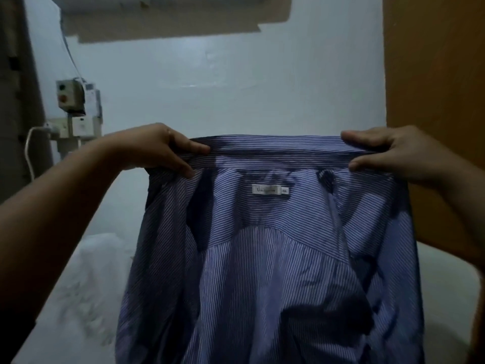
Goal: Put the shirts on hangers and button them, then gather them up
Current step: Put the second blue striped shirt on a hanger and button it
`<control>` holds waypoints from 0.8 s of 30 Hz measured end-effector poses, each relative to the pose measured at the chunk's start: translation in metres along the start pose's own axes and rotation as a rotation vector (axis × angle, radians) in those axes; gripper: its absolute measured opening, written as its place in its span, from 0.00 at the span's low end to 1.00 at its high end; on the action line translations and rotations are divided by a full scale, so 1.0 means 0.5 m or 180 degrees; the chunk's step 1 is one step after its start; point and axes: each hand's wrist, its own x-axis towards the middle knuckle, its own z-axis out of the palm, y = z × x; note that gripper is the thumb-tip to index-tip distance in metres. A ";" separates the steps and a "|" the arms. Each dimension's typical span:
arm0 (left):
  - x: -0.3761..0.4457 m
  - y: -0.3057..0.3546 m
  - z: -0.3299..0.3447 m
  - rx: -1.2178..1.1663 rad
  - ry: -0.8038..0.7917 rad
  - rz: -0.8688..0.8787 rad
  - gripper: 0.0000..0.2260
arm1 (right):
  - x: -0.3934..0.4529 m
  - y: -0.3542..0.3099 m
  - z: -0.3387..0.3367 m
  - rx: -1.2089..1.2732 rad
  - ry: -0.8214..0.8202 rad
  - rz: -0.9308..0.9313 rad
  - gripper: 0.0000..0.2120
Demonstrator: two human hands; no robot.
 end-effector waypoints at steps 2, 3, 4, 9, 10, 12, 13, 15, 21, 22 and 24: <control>0.002 0.001 0.005 -0.0053 0.0039 -0.0040 0.22 | 0.003 -0.007 -0.003 -0.0003 0.0015 0.0041 0.27; 0.006 -0.005 0.012 -0.0021 0.0035 -0.0080 0.22 | 0.005 -0.005 0.002 -0.0026 -0.0002 0.0088 0.27; 0.011 -0.017 0.024 0.0033 0.0018 -0.0146 0.23 | 0.008 0.002 0.010 -0.0058 -0.0033 0.0174 0.27; 0.052 -0.151 0.160 0.0238 -0.0571 -0.0647 0.20 | 0.001 0.129 0.149 -0.0366 -0.0637 0.0719 0.26; 0.058 -0.192 0.208 0.0301 -0.0763 -0.0755 0.20 | -0.010 0.171 0.197 -0.0409 -0.0844 0.0841 0.27; 0.064 -0.279 0.319 0.0454 -0.1157 -0.0951 0.20 | -0.048 0.258 0.301 -0.0473 -0.1278 0.1096 0.27; 0.062 -0.324 0.378 0.0499 -0.1342 -0.1023 0.20 | -0.073 0.299 0.354 -0.0502 -0.1465 0.1238 0.28; 0.056 -0.408 0.489 0.0484 -0.1635 -0.1156 0.20 | -0.128 0.375 0.449 -0.0480 -0.1698 0.1543 0.27; 0.066 -0.573 0.700 0.0429 -0.1893 -0.1349 0.20 | -0.228 0.537 0.633 -0.0559 -0.1872 0.1832 0.26; 0.074 -0.593 0.724 0.0493 -0.1895 -0.1348 0.20 | -0.232 0.558 0.654 -0.0600 -0.1879 0.1807 0.26; 0.090 -0.634 0.766 0.0549 -0.1900 -0.1384 0.20 | -0.238 0.603 0.695 -0.0684 -0.1933 0.1851 0.25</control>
